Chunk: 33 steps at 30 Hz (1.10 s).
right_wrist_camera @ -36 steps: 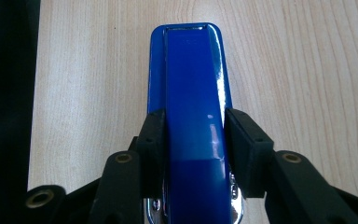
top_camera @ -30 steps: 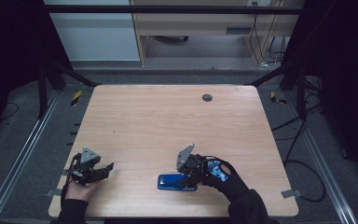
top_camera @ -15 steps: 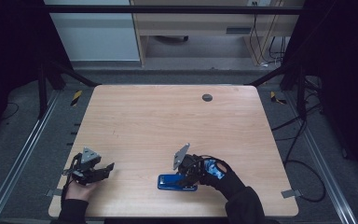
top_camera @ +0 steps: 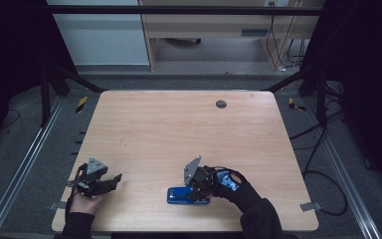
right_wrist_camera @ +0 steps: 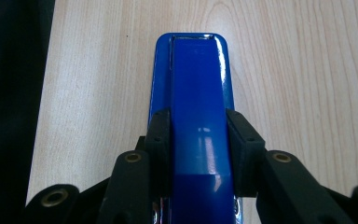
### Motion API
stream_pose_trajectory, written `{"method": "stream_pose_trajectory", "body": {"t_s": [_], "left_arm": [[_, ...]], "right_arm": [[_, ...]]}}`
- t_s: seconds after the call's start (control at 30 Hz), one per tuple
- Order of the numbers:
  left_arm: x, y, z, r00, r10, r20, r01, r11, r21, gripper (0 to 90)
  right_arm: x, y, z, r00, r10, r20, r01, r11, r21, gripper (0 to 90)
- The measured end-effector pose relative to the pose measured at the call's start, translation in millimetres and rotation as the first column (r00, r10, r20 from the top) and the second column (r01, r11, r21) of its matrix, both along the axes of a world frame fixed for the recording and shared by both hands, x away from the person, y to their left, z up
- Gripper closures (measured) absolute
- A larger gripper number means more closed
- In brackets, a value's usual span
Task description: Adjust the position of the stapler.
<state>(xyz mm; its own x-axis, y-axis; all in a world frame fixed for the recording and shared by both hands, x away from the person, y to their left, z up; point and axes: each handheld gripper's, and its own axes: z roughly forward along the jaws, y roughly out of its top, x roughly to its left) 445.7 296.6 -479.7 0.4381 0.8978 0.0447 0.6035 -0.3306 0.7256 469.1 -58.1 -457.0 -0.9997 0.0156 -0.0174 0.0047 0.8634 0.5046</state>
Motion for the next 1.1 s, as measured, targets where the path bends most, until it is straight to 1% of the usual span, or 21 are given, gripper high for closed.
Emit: {"method": "stream_pose_trajectory", "body": {"t_s": [0.2, 0.27, 0.37, 0.5, 0.53, 0.57, 0.6, 0.63, 0.67, 0.7, 0.77, 0.8, 0.83, 0.87, 0.9, 0.93, 0.97, 1.0, 1.03, 1.07, 1.1], "left_arm": [[-0.2, 0.2, 0.2, 1.0, -0.001, 0.0, 0.001, 1.0, -0.002, 37.5], [-0.1, 0.2, 0.1, 1.0, -0.002, -0.001, 0.002, 1.0, -0.001, 37.5], [-0.1, -0.2, 0.1, 1.0, -0.002, 0.0, 0.002, 1.0, 0.0, 37.5], [-0.1, -0.2, -0.1, 1.0, -0.003, -0.001, 0.003, 1.0, -0.001, 37.4], [-0.3, -0.1, 0.1, 1.0, -0.003, 0.0, 0.003, 1.0, -0.002, 37.5], [-0.3, -0.1, 0.1, 1.0, -0.003, 0.0, 0.003, 1.0, -0.002, 37.4], [-0.2, 0.0, 0.1, 1.0, -0.003, -0.001, 0.003, 1.0, -0.002, 37.4], [-0.2, -0.1, 0.1, 1.0, -0.003, -0.001, 0.003, 1.0, -0.002, 37.4], [-0.2, -0.1, 0.1, 1.0, -0.003, -0.001, 0.003, 1.0, -0.002, 37.5], [-0.3, -0.2, 0.3, 1.0, -0.004, 0.0, 0.004, 1.0, -0.002, 37.5], [-0.6, -0.5, 0.6, 1.0, -0.006, 0.004, 0.006, 1.0, -0.004, 37.8], [-0.6, -0.5, 0.6, 1.0, -0.006, 0.004, 0.006, 1.0, -0.004, 38.0], [-0.7, -0.5, 0.6, 1.0, -0.007, 0.004, 0.007, 1.0, -0.004, 38.0], [-0.7, -0.4, 0.7, 0.9999, -0.01, 0.004, 0.01, 0.9999, -0.006, 40.1], [-0.8, -0.4, 1.1, 0.9999, -0.011, 0.005, 0.011, 0.9999, -0.008, 40.7], [-0.8, -0.4, 1.1, 0.9999, -0.011, 0.005, 0.011, 0.9999, -0.008, 41.1], [-1.0, -0.4, 1.3, 0.9999, -0.014, 0.006, 0.014, 0.9998, -0.01, 41.5], [-1.2, -0.6, 1.5, 0.9998, -0.018, 0.008, 0.018, 0.9998, -0.011, 41.5], [-1.4, -1.0, 1.6, 0.9998, -0.02, 0.009, 0.02, 0.9997, -0.012, 41.8], [-1.5, -1.1, 1.9, 0.9997, -0.025, 0.008, 0.025, 0.9996, -0.01, 42.6], [-1.6, -1.5, 2.0, 0.9996, -0.028, 0.01, 0.028, 0.9995, -0.01, 42.6]], "right_arm": [[2.0, 1.7, 0.9, 0.9994, 0.035, 0.003, -0.035, 0.999, -0.001, 65.8], [1.7, 1.6, 0.5, 0.9995, 0.031, 0.002, -0.031, 1.0, -0.001, 65.8], [2.0, 1.4, -1.5, 0.9996, 0.028, 0.001, -0.027, 0.999, -0.017, 65.7], [0.9, 0.8, -1.8, 0.9997, 0.026, 0.005, -0.026, 1.0, -0.01, 64.7], [0.9, -1.3, 1.2, 0.9999, 0.004, -0.01, -0.003, 0.999, 0.035, 62.1], [0.9, -1.3, 1.2, 0.9999, 0.004, -0.01, -0.003, 0.999, 0.035, 62.1], [-0.2, -4.7, 7.2, 0.9998, -0.02, -0.005, 0.02, 0.998, 0.059, 55.5], [-0.2, -4.7, 7.2, 0.9998, -0.02, -0.005, 0.02, 0.998, 0.059, 55.5], [-1.0, -6.2, 9.6, 0.9993, -0.036, 0.007, 0.036, 0.997, 0.075, 54.3], [-2.8, -10.4, 14.4, 0.9972, -0.074, 0.013, 0.072, 0.993, 0.097, 51.9], [-4.1, -15.3, 17.4, 0.9935, -0.111, 0.021, 0.108, 0.987, 0.123, 51.3], [-4.1, -15.3, 17.4, 0.9935, -0.111, 0.021, 0.108, 0.987, 0.123, 51.3], [-4.8, -18.0, 19.3, 0.9907, -0.134, 0.026, 0.129, 0.983, 0.132, 50.3], [-4.8, -23.9, 23.0, 0.9818, -0.189, 0.02, 0.183, 0.97, 0.161, 47.3], [-4.7, -27.4, 24.7, 0.9761, -0.216, 0.025, 0.208, 0.961, 0.184, 45.0], [-5.4, -31.6, 26.2, 0.9669, -0.253, 0.029, 0.241, 0.946, 0.216, 45.9], [-5.6, -36.4, 27.5, 0.9602, -0.279, 0.022, 0.265, 0.933, 0.242, 49.9], [-5.6, -36.4, 27.5, 0.9602, -0.279, 0.022, 0.265, 0.933, 0.242, 49.9], [-6.2, -41.5, 28.3, 0.9579, -0.287, 0.009, 0.275, 0.926, 0.257, 51.5], [-9.5, -49.9, 29.2, 0.9432, -0.33, 0.039, 0.306, 0.908, 0.286, 53.8], [-9.5, -49.9, 29.2, 0.9432, -0.33, 0.039, 0.306, 0.908, 0.286, 53.8]]}}
